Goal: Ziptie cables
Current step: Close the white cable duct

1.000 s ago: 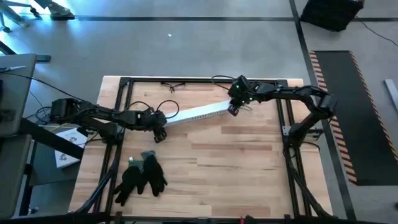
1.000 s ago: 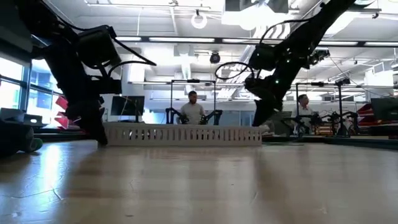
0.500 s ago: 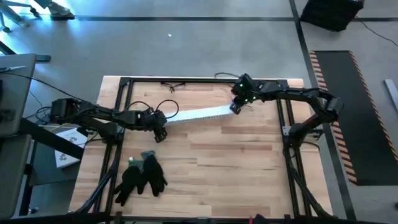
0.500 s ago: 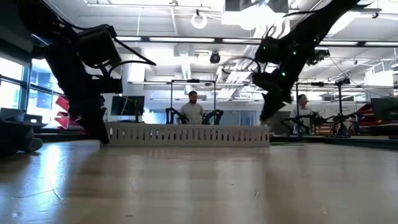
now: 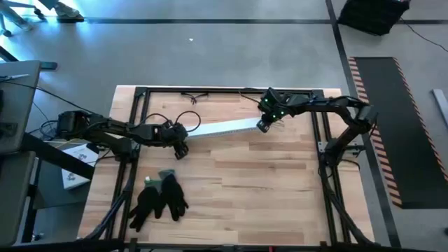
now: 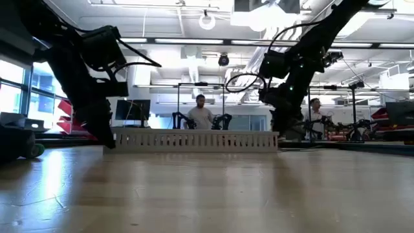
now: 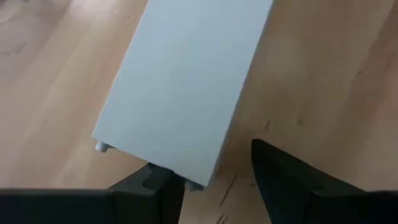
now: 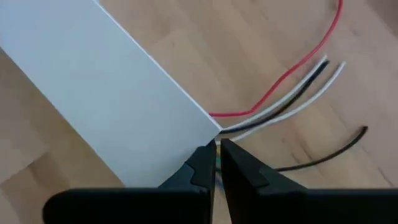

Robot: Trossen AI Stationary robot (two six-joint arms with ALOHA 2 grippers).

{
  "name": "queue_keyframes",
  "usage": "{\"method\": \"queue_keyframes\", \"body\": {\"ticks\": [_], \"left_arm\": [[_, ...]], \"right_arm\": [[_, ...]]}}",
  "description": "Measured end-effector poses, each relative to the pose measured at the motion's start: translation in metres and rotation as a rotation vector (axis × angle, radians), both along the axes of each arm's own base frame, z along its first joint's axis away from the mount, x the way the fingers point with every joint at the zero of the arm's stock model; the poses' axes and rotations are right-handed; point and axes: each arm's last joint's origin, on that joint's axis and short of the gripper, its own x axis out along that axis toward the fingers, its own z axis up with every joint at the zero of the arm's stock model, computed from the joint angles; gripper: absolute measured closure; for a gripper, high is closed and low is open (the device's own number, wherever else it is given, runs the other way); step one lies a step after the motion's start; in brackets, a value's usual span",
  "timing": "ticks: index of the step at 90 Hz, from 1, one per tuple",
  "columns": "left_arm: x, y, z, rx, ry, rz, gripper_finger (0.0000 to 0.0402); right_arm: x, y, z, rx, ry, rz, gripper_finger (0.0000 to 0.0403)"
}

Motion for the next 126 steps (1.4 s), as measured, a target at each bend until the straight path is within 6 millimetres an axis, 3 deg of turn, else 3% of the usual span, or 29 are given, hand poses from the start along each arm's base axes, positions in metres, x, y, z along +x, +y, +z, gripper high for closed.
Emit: {"method": "queue_keyframes", "body": {"ticks": [18, 36, 51, 77, 97, 110, 126], "left_arm": [[-0.003, -0.002, 0.001, -0.059, 0.026, 0.033, 0.0238], [-0.002, -0.003, 0.011, -0.093, 0.102, 0.044, 0.0205], [-0.006, -0.003, 0.024, -0.085, 0.204, 0.094, 0.0183], [-0.004, -0.011, 0.044, 0.046, -0.028, 0.143, 0.0181], [0.003, -0.003, 0.041, 0.107, -0.286, 0.144, 0.0191], [0.006, 0.006, 0.033, 0.083, -0.392, 0.123, 0.0197], [0.009, 0.014, 0.024, 0.051, -0.408, 0.12, 0.0197]], "right_arm": [[-0.013, 0.0, -0.002, 0.027, 0.152, -0.01, 0.0391], [-0.024, -0.005, -0.004, 0.04, 0.223, -0.01, 0.0391], [-0.032, -0.006, 0.009, 0.01, 0.221, 0.007, 0.0391], [-0.041, -0.009, 0.055, -0.117, -0.04, 0.109, 0.0391], [-0.019, 0.001, 0.033, -0.116, -0.447, 0.394, 0.0386], [0.002, 0.016, 0.018, -0.218, -0.482, 0.553, 0.0343], [0.021, 0.022, 0.005, -0.343, -0.411, 0.678, 0.0226]]}}
